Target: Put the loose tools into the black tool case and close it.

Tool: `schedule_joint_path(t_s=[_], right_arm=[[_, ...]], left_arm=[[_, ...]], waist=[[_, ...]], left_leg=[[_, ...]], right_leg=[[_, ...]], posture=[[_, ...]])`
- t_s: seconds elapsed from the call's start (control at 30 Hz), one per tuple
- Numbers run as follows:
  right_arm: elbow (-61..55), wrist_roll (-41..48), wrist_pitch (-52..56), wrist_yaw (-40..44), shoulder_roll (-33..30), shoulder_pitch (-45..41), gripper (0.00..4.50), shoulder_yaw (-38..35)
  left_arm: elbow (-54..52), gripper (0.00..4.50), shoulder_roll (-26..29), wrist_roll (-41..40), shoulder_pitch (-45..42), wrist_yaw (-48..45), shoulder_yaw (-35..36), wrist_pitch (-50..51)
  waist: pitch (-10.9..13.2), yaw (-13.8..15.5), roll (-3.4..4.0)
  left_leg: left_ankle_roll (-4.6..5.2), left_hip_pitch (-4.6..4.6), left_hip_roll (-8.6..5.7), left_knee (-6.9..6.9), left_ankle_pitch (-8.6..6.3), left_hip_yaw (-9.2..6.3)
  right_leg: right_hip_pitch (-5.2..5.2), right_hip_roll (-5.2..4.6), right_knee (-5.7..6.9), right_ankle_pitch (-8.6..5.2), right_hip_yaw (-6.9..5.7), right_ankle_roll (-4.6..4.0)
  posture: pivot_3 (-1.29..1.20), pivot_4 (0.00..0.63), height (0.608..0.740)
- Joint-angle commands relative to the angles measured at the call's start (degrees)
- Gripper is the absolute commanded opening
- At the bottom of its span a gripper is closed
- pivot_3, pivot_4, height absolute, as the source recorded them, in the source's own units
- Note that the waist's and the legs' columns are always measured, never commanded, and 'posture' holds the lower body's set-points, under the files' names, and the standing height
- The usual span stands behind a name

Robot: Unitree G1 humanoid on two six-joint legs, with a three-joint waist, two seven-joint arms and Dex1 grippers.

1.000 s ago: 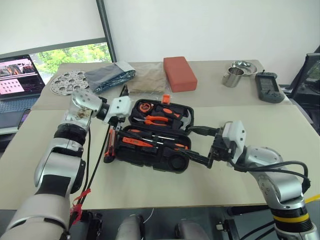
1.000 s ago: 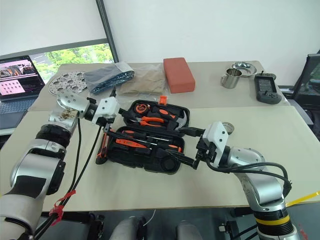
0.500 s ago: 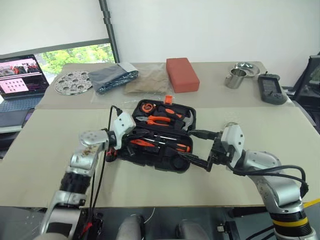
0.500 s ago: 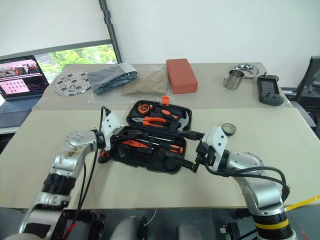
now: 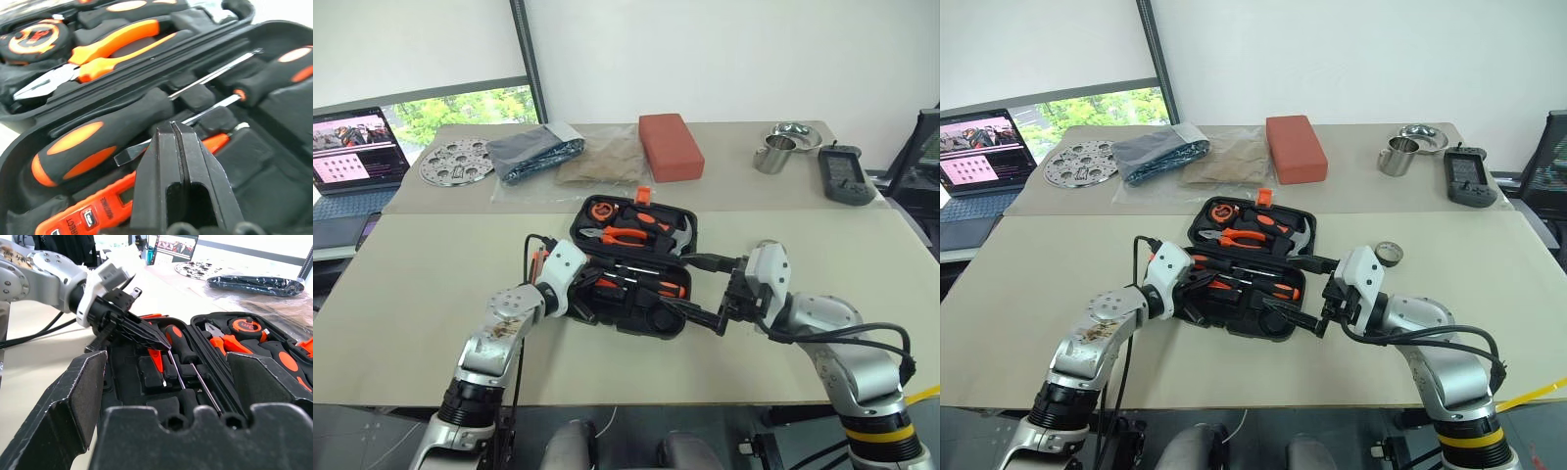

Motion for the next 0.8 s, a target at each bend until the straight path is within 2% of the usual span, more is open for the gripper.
schedule_joint_path(t_s=[0.03, 0.5, 0.8], right_arm=[[-1.71, 1.12, -0.37, -0.02, -0.34, -1.13, 4.5, -0.61], [-2.45, 1.32, 0.59, -0.11, -0.87, -1.44, 4.5, -0.89], [-2.67, 1.59, 0.08, 0.22, -0.52, -0.93, 4.5, -0.72]], left_arm=[[-2.47, 0.03, -0.46, 0.76, 1.23, 3.09, -0.55, 2.11], [-2.18, 0.03, -3.34, -1.7, 3.98, 10.14, 1.25, 10.66], [-5.57, 0.03, -0.97, -2.68, 4.39, 6.26, 1.2, -2.08]], waist=[[0.0, -0.18, 0.0], [0.0, -0.44, 0.0], [0.01, -0.44, -0.02]], left_leg=[[0.0, 0.02, 0.01, -0.01, 0.0, 0.0], [-0.01, 0.53, 0.01, -0.2, -0.01, -0.02], [-0.02, 0.52, -0.01, -0.24, -0.01, -0.01]], right_leg=[[0.01, 0.01, 0.0, 0.0, 0.02, 0.0], [0.57, -0.05, -0.18, 0.0, 0.02, 0.0], [0.58, -0.1, -0.26, 0.0, 0.01, -0.01]], posture=[[0.0, 0.15, 0.74], [0.0, 0.15, 0.74], [0.0, 0.15, 0.74]])
